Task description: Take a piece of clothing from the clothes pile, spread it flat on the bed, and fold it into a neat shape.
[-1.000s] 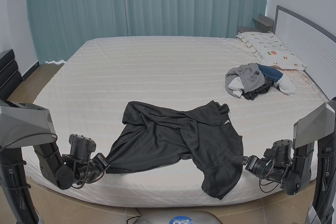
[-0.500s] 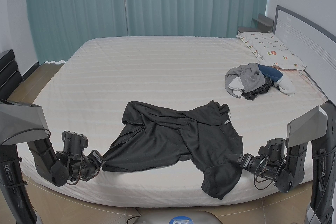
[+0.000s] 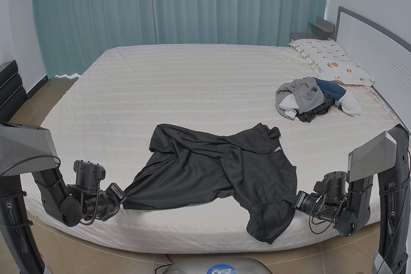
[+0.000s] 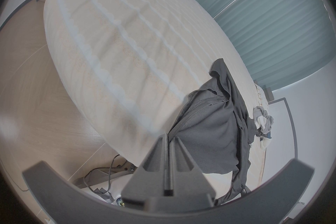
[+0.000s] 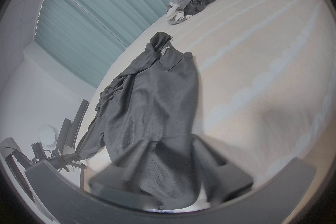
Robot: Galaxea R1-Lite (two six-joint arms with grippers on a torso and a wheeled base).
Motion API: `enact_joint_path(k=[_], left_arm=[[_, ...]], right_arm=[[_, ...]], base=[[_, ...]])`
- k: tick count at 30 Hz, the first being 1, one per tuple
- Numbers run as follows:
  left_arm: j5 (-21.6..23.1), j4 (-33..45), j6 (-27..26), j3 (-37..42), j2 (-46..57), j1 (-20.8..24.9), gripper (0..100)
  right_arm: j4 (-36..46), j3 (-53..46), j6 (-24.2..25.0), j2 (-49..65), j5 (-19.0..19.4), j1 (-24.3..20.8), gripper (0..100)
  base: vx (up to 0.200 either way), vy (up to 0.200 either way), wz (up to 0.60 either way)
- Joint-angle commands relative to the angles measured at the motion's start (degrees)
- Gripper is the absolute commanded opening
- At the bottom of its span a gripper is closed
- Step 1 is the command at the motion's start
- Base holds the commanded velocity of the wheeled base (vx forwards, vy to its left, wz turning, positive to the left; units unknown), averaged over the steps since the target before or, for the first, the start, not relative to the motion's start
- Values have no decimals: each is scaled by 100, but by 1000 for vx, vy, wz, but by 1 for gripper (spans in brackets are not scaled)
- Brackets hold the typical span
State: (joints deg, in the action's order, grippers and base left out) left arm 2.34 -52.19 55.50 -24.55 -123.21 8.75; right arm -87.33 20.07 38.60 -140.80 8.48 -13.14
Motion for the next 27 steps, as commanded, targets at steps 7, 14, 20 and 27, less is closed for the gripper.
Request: enact_joint_path(k=[7,14,20,27], left_arm=[[284,51,-57,100,-36,-242,0],[284,60,-470,416,34,-199,0],[258,385,-866,530,148,-199,0],[205,886,-1033,460,148,-181,0]], right_arm=[[23,-635,-54,431,496,848,0],[32,-899,-616,765,734,1297,0],[32,-899,-994,993,769,1710,0],[32,-934,-1372,563,804,1745,0]], base=[[0,0,0],[0,0,0],[0,0,0],[0,0,0]])
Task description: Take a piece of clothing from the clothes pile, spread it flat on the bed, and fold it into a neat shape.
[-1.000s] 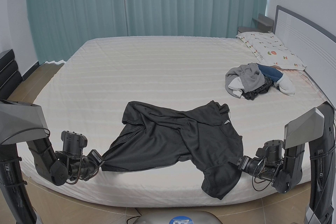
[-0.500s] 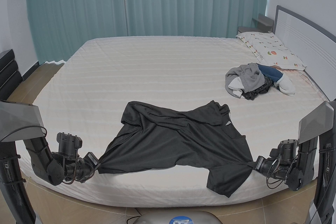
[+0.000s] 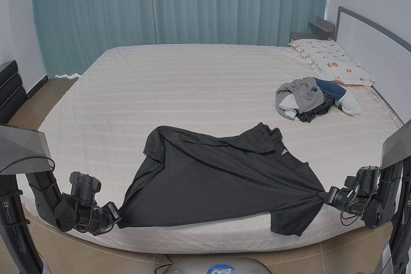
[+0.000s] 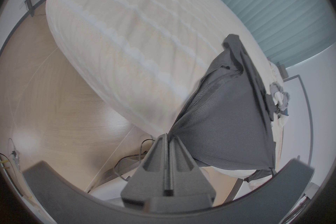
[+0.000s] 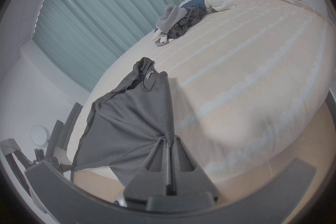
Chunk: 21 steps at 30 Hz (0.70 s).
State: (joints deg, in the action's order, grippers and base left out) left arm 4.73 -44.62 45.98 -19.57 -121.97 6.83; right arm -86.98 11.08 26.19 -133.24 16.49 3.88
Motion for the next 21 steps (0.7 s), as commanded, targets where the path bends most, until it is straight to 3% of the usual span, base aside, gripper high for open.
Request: enact_joint_path(k=[1,16,17,18,21], left_arm=[[-34,155,-98,-74,24,12,0],[-16,173,-72,-267,-20,179,0],[-16,173,-72,-267,-20,179,100],[-16,173,-72,-276,-29,205,100],[-16,164,-63,-302,-29,214,100]], right_arm=[[-3,-45,-193,-220,3,34,0],[-161,17,-245,-598,21,-133,0],[-161,17,-245,-598,21,-133,0],[-170,34,-237,-659,29,-159,100],[-240,43,-193,-712,29,-203,100]], base=[[0,0,0],[0,0,0],[0,0,0],[0,0,0],[0,0,0]])
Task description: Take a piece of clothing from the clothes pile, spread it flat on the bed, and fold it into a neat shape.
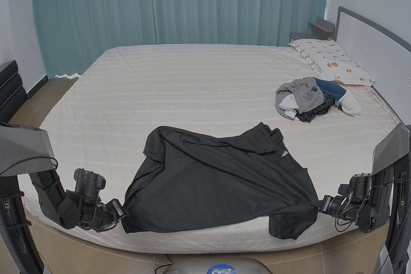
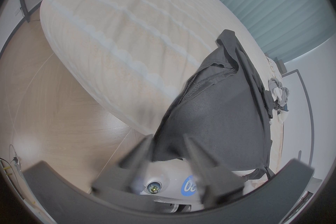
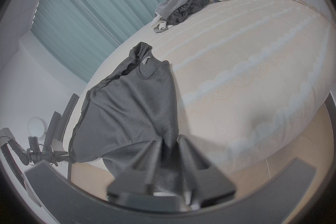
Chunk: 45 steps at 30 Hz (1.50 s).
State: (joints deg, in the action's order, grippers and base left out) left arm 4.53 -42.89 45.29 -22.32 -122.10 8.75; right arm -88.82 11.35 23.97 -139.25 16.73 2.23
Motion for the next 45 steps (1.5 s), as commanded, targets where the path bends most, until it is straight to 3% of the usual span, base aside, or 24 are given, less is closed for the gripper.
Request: enact_joint_path(k=[1,6,7,8,10,15,18,22,32,41,45], left_arm=[[4,-9,6,-27,-15,21,100],[12,-27,33,-44,37,4,100],[12,-36,68,-79,125,-32,100],[12,-36,68,-79,125,-32,100],[65,-53,129,-106,398,-49,100],[74,-159,200,-97,652,4,100],[65,-273,894,-255,644,4,100],[83,-387,1035,-290,600,4,100],[214,-352,1360,-466,521,83,100],[214,-343,1448,-519,459,259,100],[162,-387,1448,-528,433,250,100]], right_arm=[[-56,16,29,-102,6,-39,100],[-65,113,161,39,6,49,100],[-56,210,539,329,15,137,100],[-56,210,539,329,15,137,100],[-56,315,1268,777,226,243,100],[-56,368,1840,838,525,234,100],[-56,517,2147,671,534,243,100],[-56,702,2455,469,525,252,100],[-65,720,2806,452,525,190,100],[-65,711,2798,434,525,181,100],[-65,702,2780,434,525,181,100]], base=[[0,0,0],[0,0,0],[0,0,0],[0,0,0],[0,0,0],[0,0,0],[0,0,0],[0,0,0],[0,0,0],[0,-200,0],[0,0,0]])
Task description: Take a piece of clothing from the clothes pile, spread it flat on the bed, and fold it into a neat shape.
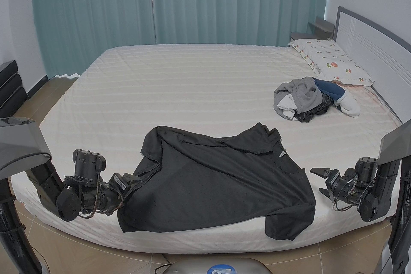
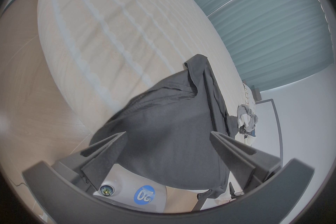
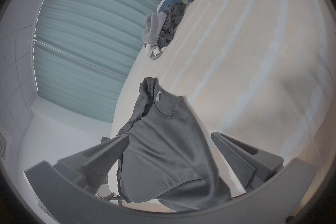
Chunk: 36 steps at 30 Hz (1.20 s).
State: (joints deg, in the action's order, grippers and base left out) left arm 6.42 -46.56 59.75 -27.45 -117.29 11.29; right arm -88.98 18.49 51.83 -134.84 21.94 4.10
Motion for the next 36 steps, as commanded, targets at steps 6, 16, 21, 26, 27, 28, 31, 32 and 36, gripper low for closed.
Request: enact_joint_path(k=[6,16,21,26,27,28,31,32,36], left_arm=[[-45,-29,11,-94,-14,-118,100],[17,-29,28,-137,-49,-153,100],[-27,-29,20,-225,-49,-162,100],[-159,-20,-7,-489,-110,-171,100],[-212,-11,-7,-586,-163,-171,100],[-247,-3,-7,-691,-216,-180,100],[-344,24,-33,-1104,-506,-215,100],[-379,24,-51,-1289,-611,-276,100],[-475,6,-86,-1974,-1227,-338,100]], right_arm=[[-49,-30,-33,-16,-6,-23,100],[-49,-83,-33,-16,-59,-181,100],[-49,-83,-33,-16,-59,-181,100],[-49,-109,-33,-51,-59,-199,100],[-49,-109,-33,-60,-59,-216,100],[-49,-109,-33,-69,-59,-225,100],[-49,-109,-33,-139,-59,-234,100],[-49,-109,-33,-148,-59,-234,100],[-49,-109,-42,-148,-59,-269,100]], base=[[0,0,0],[160,0,0],[40,0,0],[0,0,0],[0,0,0],[0,0,0],[0,0,0],[0,0,0],[0,0,0]])
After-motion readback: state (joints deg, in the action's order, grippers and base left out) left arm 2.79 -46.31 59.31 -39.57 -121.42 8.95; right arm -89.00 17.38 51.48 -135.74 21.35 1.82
